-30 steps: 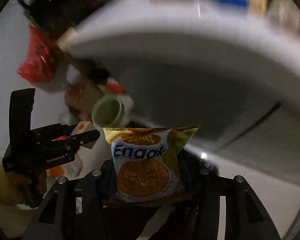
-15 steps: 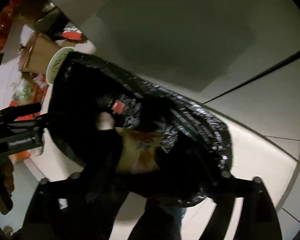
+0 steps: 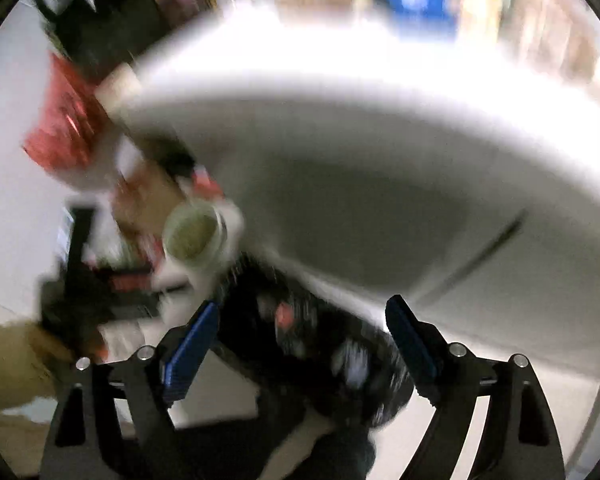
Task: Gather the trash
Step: 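Grasp the blue tissue pack with the left tool while the right tool grasps the red paper cup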
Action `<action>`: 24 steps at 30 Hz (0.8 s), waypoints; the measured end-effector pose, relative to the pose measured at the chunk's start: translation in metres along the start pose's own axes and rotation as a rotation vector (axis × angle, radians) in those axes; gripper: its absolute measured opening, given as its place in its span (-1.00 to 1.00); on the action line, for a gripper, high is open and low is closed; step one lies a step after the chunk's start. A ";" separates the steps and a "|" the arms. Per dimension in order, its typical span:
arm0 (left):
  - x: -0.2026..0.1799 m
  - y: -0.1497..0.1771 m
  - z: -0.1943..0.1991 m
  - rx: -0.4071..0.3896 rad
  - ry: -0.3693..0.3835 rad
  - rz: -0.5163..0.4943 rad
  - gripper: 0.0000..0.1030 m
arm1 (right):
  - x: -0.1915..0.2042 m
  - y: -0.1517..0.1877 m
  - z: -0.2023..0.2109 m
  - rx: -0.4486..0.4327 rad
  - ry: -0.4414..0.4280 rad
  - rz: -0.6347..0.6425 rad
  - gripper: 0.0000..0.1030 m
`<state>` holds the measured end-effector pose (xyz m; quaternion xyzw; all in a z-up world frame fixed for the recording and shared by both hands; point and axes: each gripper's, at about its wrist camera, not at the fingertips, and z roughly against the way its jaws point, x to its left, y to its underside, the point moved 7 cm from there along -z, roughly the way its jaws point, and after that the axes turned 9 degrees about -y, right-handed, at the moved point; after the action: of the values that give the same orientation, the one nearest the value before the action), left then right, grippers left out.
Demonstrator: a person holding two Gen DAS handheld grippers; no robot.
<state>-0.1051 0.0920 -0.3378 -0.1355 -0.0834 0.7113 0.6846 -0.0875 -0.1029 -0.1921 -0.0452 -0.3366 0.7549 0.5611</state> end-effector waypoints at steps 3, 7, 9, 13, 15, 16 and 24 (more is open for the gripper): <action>-0.022 -0.011 0.030 -0.051 0.051 -0.029 0.71 | -0.022 -0.057 0.058 -0.213 0.116 -0.011 0.89; -0.050 -0.025 0.055 -0.102 0.092 -0.057 0.71 | -0.090 -0.108 0.090 -0.348 0.283 -0.146 0.89; -0.061 -0.031 0.063 -0.125 0.103 -0.078 0.71 | -0.121 -0.124 0.088 -0.364 0.309 -0.202 0.89; -0.073 -0.042 0.076 -0.157 0.108 -0.100 0.71 | -0.165 -0.143 0.058 -0.291 0.290 -0.272 0.89; -0.077 -0.047 0.083 -0.179 0.114 -0.101 0.71 | -0.176 -0.142 0.040 -0.242 0.292 -0.286 0.89; -0.079 -0.049 0.087 -0.189 0.116 -0.099 0.71 | -0.181 -0.143 0.033 -0.225 0.293 -0.282 0.89; -0.110 -0.084 0.112 -0.250 0.200 -0.065 0.71 | -0.182 -0.143 0.043 -0.228 0.219 -0.302 0.06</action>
<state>-0.0570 -0.0057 -0.1970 -0.2870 -0.1074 0.6558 0.6899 0.0763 -0.2614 -0.1357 -0.1391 -0.3594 0.6098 0.6925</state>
